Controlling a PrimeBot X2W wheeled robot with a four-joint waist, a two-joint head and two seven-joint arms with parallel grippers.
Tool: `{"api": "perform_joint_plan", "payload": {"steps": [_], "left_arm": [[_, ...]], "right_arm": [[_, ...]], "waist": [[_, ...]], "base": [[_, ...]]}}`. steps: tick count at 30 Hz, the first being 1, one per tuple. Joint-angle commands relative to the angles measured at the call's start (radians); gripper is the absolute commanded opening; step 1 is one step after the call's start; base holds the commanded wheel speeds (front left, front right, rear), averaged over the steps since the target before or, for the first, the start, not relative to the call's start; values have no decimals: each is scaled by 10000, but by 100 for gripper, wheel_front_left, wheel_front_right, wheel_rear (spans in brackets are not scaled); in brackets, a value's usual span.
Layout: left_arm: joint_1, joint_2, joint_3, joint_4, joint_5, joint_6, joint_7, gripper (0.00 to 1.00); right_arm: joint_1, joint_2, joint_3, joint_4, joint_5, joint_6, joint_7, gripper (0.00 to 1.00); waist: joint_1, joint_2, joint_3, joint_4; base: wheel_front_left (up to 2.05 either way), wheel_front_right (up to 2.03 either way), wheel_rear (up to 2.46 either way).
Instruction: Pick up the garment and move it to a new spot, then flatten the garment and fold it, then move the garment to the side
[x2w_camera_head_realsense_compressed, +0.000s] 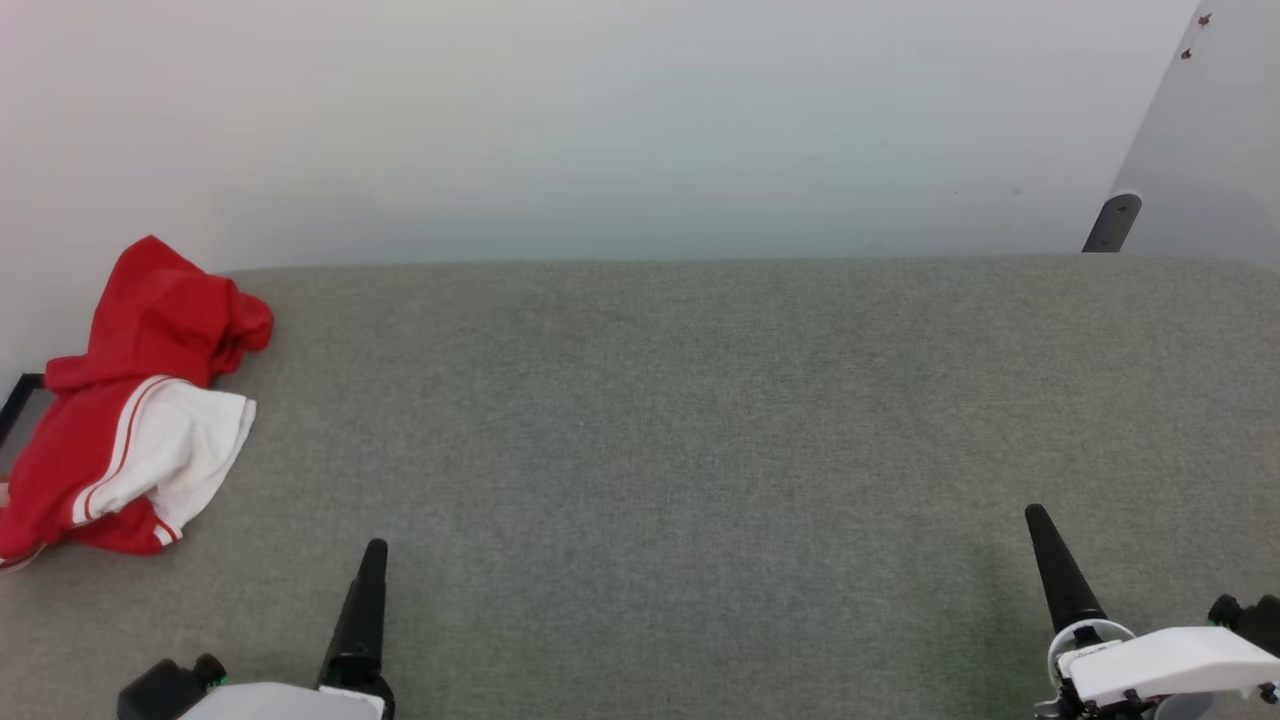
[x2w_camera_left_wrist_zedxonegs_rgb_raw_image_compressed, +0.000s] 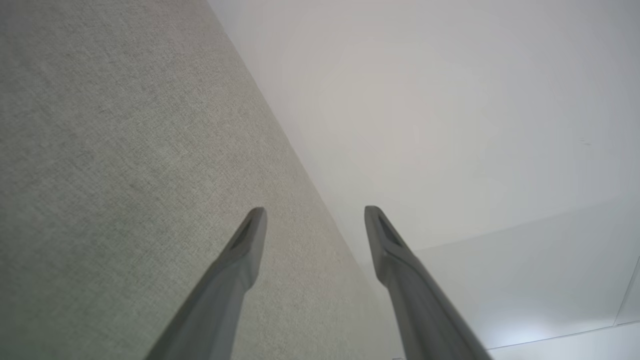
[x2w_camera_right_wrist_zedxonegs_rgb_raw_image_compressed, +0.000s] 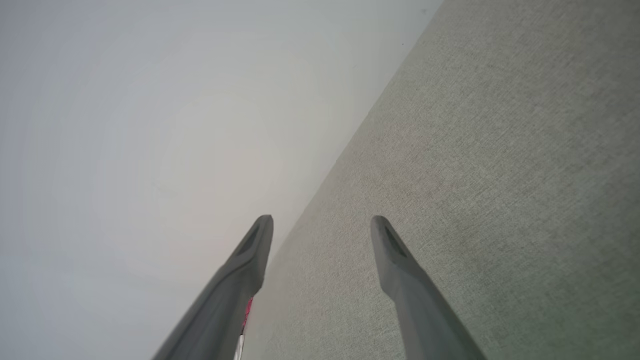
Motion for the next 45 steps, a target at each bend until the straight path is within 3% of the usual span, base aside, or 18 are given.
{"api": "perform_joint_plan", "payload": {"steps": [1, 21, 45], "left_arm": [[-56, 108, -16, -169, 219, 42, -51, 100], [66, 831, -408, -345, 4337, 508, -700, 100], [445, 888, -69, -863, 7879, 313, -1279, 100]], "right_arm": [[-284, -92, 43, -82, -215, 4, -77, 100], [-403, -19, -334, -26, -4884, 6, -111, 100], [-36, 73, -715, -638, -7784, 8, -161, 100]], "waist": [[0, 0, -6, -1], [0, 0, -184, -24], [0, 0, -399, -114]], "base": [[0, 0, 0], [0, 0, 0], [0, 0, 0]]}}
